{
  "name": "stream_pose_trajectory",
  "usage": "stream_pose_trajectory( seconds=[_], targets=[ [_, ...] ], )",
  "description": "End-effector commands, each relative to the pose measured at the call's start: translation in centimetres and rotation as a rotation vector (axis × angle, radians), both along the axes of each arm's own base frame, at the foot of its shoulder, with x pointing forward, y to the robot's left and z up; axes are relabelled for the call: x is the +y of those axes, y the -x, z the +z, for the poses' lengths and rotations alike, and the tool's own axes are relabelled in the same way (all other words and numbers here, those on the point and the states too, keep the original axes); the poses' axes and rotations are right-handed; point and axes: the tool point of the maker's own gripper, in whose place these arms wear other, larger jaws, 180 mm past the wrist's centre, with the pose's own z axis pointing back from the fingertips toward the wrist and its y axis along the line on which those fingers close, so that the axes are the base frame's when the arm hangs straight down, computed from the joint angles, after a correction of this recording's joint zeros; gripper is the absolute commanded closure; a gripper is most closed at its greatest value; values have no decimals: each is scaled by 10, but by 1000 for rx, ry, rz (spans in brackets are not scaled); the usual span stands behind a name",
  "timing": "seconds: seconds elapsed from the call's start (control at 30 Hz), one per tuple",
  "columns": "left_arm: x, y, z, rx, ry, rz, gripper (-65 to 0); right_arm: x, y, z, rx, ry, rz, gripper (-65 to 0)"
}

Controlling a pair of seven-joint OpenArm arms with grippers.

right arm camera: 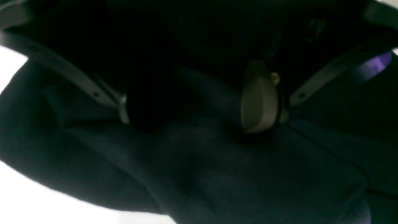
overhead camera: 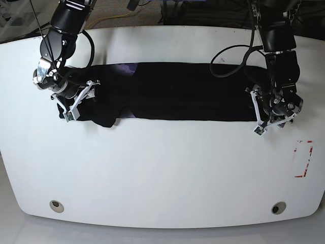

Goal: Fold the T-shirt properly
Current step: 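Release the hem and regrasp the folded strip's ends with both grippers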

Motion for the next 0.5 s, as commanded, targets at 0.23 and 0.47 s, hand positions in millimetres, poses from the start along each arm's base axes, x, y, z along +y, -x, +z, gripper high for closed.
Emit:
stream_pose_trajectory(
  seconds=[0.23,0.47],
  targets=[
    [31,-14,66,-198,136,198,-599,-5,-2,5,-17,6,-4,-423],
    [54,9,60,-207,270,312,-599,-5,-1,5,-15,7,-4,-423]
  ],
)
